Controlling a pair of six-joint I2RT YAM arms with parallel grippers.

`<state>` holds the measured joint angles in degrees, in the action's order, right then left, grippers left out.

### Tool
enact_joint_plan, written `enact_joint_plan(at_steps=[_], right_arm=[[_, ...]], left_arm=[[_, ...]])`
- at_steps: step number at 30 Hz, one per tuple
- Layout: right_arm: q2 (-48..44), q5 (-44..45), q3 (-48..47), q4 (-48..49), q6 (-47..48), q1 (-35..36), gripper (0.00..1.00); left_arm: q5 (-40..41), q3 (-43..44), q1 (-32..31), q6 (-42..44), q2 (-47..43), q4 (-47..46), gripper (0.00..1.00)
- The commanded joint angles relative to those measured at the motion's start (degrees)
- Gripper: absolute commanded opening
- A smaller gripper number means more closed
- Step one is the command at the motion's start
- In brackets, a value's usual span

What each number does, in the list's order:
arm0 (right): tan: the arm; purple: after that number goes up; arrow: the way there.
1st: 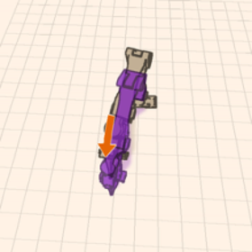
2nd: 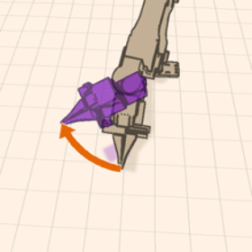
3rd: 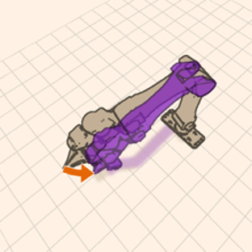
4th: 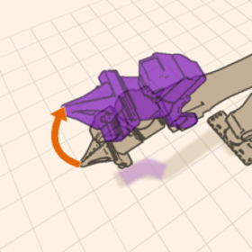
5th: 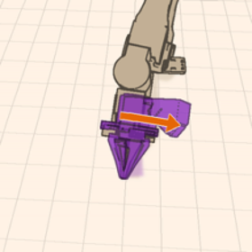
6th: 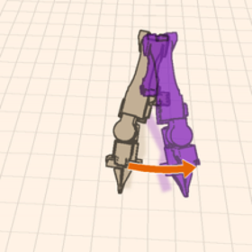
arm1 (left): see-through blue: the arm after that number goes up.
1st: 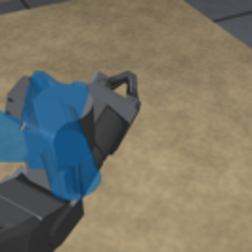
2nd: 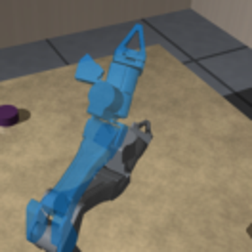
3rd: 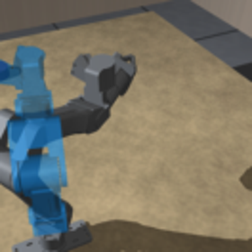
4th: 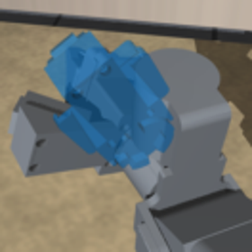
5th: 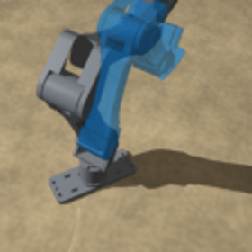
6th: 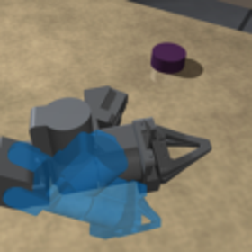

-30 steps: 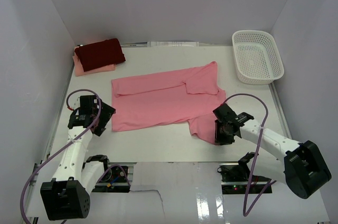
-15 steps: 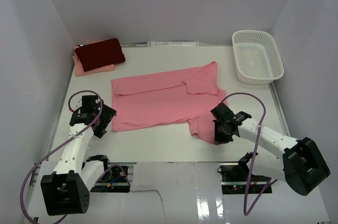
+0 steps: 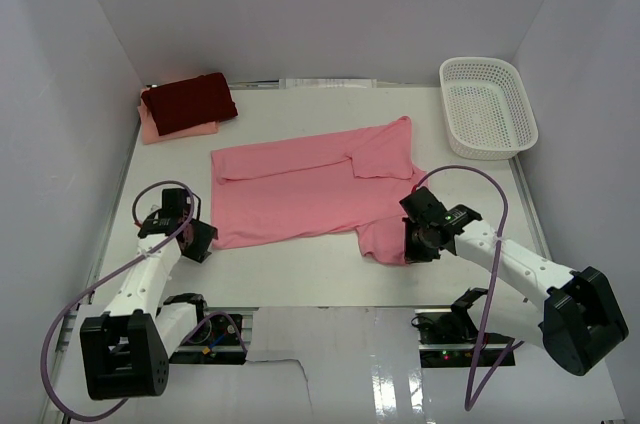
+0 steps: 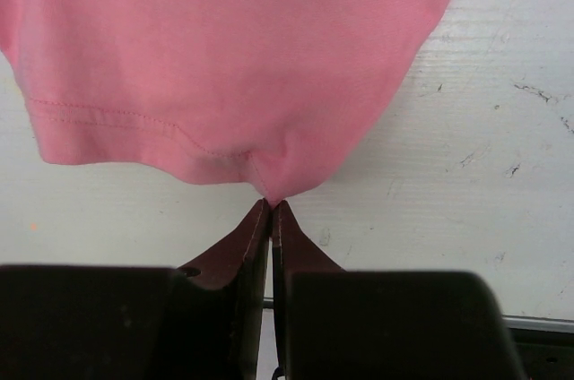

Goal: Fold and stack the t-shirts
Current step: Grap the side of the flattened tshirt closest away from the robot with both arms

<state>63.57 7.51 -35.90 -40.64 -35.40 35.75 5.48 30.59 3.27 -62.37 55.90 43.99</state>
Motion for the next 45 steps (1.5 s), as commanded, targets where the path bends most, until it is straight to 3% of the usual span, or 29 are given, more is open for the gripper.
enact_joint_plan(at_steps=[1,12,20,21,34,45], right_arm=[[-1.08,1.28,-1.28,-1.37,0.50,0.29,0.08],[-3.98,1.28,-1.98,-2.77,0.42,0.29,0.08],[-5.21,1.72,-3.47,-4.53,0.42,0.29,0.08],[-5.47,1.81,-3.82,-4.71,0.42,0.29,0.08],[-3.28,1.81,-17.79,-10.50,5.07,-0.68,0.08],[4.27,2.25,-29.57,-11.48,13.59,-8.23,0.08]], left_arm=[[0.94,0.09,0.07,-1.70,1.75,-2.15,0.52],[-0.64,-2.02,0.07,-1.62,6.15,-6.63,0.50],[-1.43,-3.17,0.07,-1.79,4.39,-9.80,0.10],[-1.61,-2.99,0.07,-1.44,4.39,-9.80,0.00],[-0.38,2.19,0.07,-0.21,1.76,-4.97,0.00],[1.99,6.50,0.07,0.85,6.15,-3.65,0.00]])
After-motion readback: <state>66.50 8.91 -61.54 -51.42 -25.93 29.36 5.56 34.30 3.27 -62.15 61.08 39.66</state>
